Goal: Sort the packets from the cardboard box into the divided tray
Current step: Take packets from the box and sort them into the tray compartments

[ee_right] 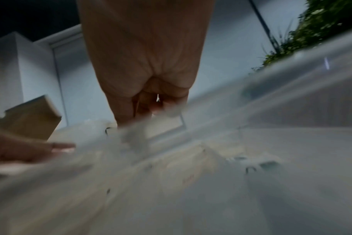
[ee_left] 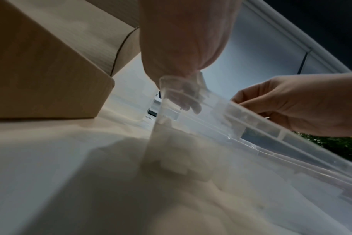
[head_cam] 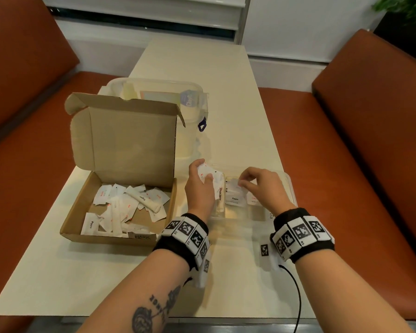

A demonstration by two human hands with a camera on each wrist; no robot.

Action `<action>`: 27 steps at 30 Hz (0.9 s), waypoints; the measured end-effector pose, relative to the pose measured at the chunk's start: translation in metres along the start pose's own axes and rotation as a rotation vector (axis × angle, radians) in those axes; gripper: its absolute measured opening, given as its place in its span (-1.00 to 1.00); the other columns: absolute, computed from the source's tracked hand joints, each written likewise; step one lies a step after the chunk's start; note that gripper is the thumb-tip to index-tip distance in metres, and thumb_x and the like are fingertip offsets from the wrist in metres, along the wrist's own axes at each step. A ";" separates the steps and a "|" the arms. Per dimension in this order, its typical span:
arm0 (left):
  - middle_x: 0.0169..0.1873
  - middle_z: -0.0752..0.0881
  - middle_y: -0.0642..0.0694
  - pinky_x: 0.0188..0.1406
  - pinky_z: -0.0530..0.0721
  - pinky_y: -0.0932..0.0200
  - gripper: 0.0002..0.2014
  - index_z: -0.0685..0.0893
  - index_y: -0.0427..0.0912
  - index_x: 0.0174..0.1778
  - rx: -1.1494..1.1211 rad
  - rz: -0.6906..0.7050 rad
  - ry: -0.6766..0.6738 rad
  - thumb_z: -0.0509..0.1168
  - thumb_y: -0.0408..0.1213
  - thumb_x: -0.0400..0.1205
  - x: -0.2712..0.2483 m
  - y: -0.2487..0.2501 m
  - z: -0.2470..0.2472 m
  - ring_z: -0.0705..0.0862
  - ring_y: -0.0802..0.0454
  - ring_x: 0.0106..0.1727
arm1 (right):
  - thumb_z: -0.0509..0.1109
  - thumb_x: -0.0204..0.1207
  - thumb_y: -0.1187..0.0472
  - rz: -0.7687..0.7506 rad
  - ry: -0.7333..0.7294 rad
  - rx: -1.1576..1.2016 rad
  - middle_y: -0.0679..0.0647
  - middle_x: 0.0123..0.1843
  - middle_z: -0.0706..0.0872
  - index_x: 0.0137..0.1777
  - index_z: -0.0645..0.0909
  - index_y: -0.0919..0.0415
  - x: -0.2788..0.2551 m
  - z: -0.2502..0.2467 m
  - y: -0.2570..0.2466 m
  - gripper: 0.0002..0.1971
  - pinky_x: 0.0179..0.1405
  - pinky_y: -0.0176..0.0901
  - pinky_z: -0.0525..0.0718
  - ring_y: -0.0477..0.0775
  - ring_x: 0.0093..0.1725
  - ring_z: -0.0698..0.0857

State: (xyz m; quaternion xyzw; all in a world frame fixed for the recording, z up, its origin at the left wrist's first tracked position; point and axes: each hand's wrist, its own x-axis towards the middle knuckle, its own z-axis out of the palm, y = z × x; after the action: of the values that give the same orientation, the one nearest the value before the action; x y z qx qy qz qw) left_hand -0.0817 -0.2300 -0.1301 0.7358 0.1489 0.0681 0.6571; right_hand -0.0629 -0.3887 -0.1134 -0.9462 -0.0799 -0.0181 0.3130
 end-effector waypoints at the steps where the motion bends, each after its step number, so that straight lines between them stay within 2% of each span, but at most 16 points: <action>1: 0.19 0.62 -0.20 0.09 0.66 0.03 -0.63 0.41 -0.01 0.42 0.000 0.001 0.001 0.16 -0.41 0.72 0.000 -0.001 0.000 0.64 -0.15 0.14 | 0.45 0.51 0.19 0.011 0.034 0.009 -0.21 -0.28 0.67 -0.16 0.70 0.09 0.001 -0.005 0.001 -0.96 -0.25 -0.53 0.40 -0.26 -0.22 0.61; 3: 0.19 0.61 -0.19 0.02 0.63 0.15 -0.63 0.41 -0.01 0.42 -0.006 -0.002 0.003 0.16 -0.40 0.72 0.001 -0.002 0.001 0.62 -0.10 0.13 | 0.45 0.51 0.20 0.030 0.080 0.007 -0.25 -0.31 0.64 -0.19 0.68 0.06 0.002 -0.013 0.004 -0.94 -0.26 -0.50 0.40 -0.32 -0.23 0.59; 6: 0.18 0.60 -0.16 -0.19 0.56 0.43 -0.63 0.41 0.00 0.42 -0.011 0.007 0.008 0.16 -0.41 0.72 0.002 -0.004 0.001 0.59 -0.01 0.07 | 0.45 0.51 0.22 0.058 0.087 -0.053 -0.22 -0.30 0.66 -0.20 0.66 0.05 0.002 -0.022 0.013 -0.92 -0.14 -0.28 0.52 -0.20 -0.20 0.62; 7: 0.19 0.60 -0.16 -0.17 0.58 0.42 -0.63 0.41 -0.01 0.42 -0.014 0.009 0.009 0.16 -0.41 0.72 0.001 -0.003 0.001 0.59 -0.02 0.08 | 0.44 0.51 0.22 0.074 0.062 -0.089 -0.18 -0.28 0.68 -0.20 0.66 0.06 0.001 -0.024 0.017 -0.93 -0.10 -0.22 0.57 -0.16 -0.18 0.64; 9: 0.21 0.60 -0.19 0.00 0.66 0.21 -0.63 0.41 -0.01 0.42 -0.024 0.002 0.006 0.16 -0.42 0.71 0.000 -0.002 0.000 0.61 -0.08 0.13 | 0.43 0.51 0.22 0.103 -0.009 -0.159 -0.12 -0.23 0.72 -0.18 0.66 0.07 -0.002 -0.024 0.025 -0.94 -0.03 -0.15 0.64 -0.10 -0.16 0.66; 10: 0.22 0.59 -0.19 0.05 0.67 0.12 -0.63 0.41 -0.01 0.42 -0.027 -0.003 0.005 0.16 -0.42 0.72 0.000 -0.001 0.000 0.61 -0.10 0.15 | 0.43 0.51 0.23 0.111 -0.043 -0.177 -0.10 -0.22 0.73 -0.18 0.67 0.07 -0.003 -0.023 0.027 -0.93 -0.03 -0.14 0.66 -0.09 -0.15 0.67; 12: 0.23 0.58 -0.19 0.08 0.68 0.07 -0.62 0.41 -0.01 0.43 -0.030 -0.003 0.003 0.16 -0.41 0.72 0.000 0.000 0.000 0.61 -0.10 0.16 | 0.44 0.50 0.24 0.116 -0.094 -0.177 -0.09 -0.22 0.73 -0.20 0.67 0.07 -0.006 -0.019 0.031 -0.92 -0.07 -0.21 0.65 -0.08 -0.15 0.68; 15: 0.21 0.58 -0.16 0.00 0.64 0.17 -0.62 0.41 -0.01 0.43 -0.036 0.007 0.002 0.15 -0.41 0.72 0.001 -0.002 0.001 0.60 -0.05 0.12 | 0.46 0.48 0.27 0.108 -0.125 -0.185 -0.04 -0.21 0.75 -0.22 0.71 0.09 -0.008 -0.011 0.032 -0.92 -0.20 -0.34 0.54 -0.06 -0.16 0.67; 20: 0.16 0.56 -0.10 -0.28 0.56 0.50 -0.63 0.41 -0.01 0.42 -0.018 0.018 0.007 0.16 -0.42 0.72 0.002 -0.005 0.001 0.57 0.02 0.08 | 0.47 0.47 0.26 0.082 -0.112 -0.245 0.06 -0.16 0.72 -0.14 0.77 0.17 -0.007 -0.002 0.032 -0.95 -0.17 -0.23 0.43 0.02 -0.10 0.58; 22: 0.16 0.58 -0.11 -0.21 0.57 0.45 -0.63 0.41 -0.01 0.42 -0.014 0.017 0.007 0.16 -0.41 0.72 0.002 -0.004 0.000 0.58 0.00 0.08 | 0.47 0.48 0.24 0.084 -0.120 -0.262 0.05 -0.12 0.69 -0.10 0.75 0.16 -0.008 -0.001 0.033 -0.95 -0.12 -0.19 0.47 0.06 -0.04 0.57; 25: 0.19 0.58 -0.14 0.10 0.63 0.13 -0.63 0.42 -0.02 0.42 -0.020 0.016 0.004 0.16 -0.42 0.71 0.000 -0.002 0.000 0.59 -0.06 0.14 | 0.50 0.43 0.25 0.095 -0.112 -0.272 0.01 -0.13 0.63 -0.10 0.67 0.15 -0.009 -0.001 0.033 -0.91 -0.19 -0.20 0.42 0.04 -0.06 0.54; 27: 0.18 0.57 -0.14 0.19 0.64 0.04 -0.62 0.42 -0.02 0.42 -0.026 0.014 0.003 0.16 -0.43 0.71 0.000 -0.001 0.000 0.58 -0.07 0.16 | 0.50 0.41 0.26 0.102 -0.120 -0.293 0.01 -0.14 0.61 -0.12 0.64 0.15 -0.009 0.000 0.033 -0.90 -0.21 -0.21 0.40 0.04 -0.06 0.53</action>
State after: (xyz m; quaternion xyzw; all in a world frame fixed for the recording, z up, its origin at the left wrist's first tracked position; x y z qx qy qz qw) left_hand -0.0820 -0.2295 -0.1313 0.7281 0.1438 0.0760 0.6659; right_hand -0.0659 -0.4166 -0.1334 -0.9839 -0.0466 0.0428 0.1669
